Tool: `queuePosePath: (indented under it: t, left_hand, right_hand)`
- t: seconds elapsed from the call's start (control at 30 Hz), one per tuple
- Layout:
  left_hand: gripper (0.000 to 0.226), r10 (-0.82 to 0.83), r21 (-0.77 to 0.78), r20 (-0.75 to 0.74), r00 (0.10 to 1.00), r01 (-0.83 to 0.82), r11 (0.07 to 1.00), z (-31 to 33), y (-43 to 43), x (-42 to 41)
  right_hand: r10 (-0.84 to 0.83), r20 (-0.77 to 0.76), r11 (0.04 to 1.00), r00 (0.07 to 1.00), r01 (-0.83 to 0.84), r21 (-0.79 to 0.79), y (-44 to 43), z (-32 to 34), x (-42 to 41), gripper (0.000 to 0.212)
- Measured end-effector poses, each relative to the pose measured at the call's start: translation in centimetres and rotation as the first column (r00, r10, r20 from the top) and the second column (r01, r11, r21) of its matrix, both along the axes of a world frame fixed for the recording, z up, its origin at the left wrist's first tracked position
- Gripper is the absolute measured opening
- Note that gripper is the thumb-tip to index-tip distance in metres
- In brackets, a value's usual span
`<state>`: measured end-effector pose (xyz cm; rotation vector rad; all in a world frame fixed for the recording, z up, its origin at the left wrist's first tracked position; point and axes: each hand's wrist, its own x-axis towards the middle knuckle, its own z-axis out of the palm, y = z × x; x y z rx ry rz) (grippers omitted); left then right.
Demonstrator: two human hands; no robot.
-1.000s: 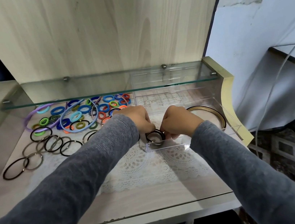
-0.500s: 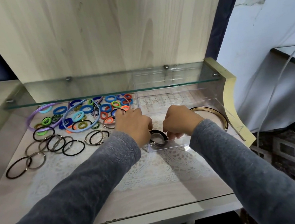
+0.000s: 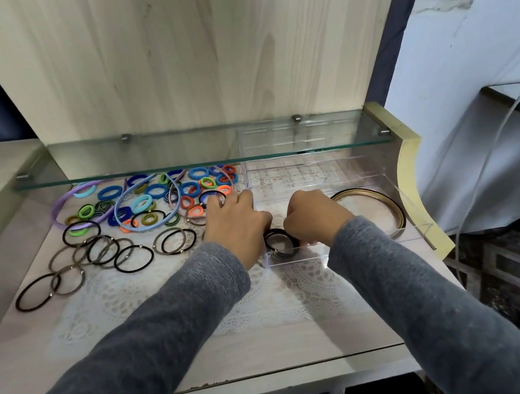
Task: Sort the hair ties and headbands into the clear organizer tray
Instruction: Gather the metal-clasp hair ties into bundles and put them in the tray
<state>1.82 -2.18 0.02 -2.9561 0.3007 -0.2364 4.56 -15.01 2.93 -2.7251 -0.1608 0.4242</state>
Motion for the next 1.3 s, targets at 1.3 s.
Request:
queuePosePath:
  t: [1.3]
  left_hand:
    - [0.03, 0.505, -0.378, 0.276, 0.818, -0.39, 0.84, -5.8, 12.5, -5.8]
  right_hand:
    - [0.048, 0.606, 0.998, 0.794, -0.069, 0.011, 11.5, -9.6, -5.3, 0.04]
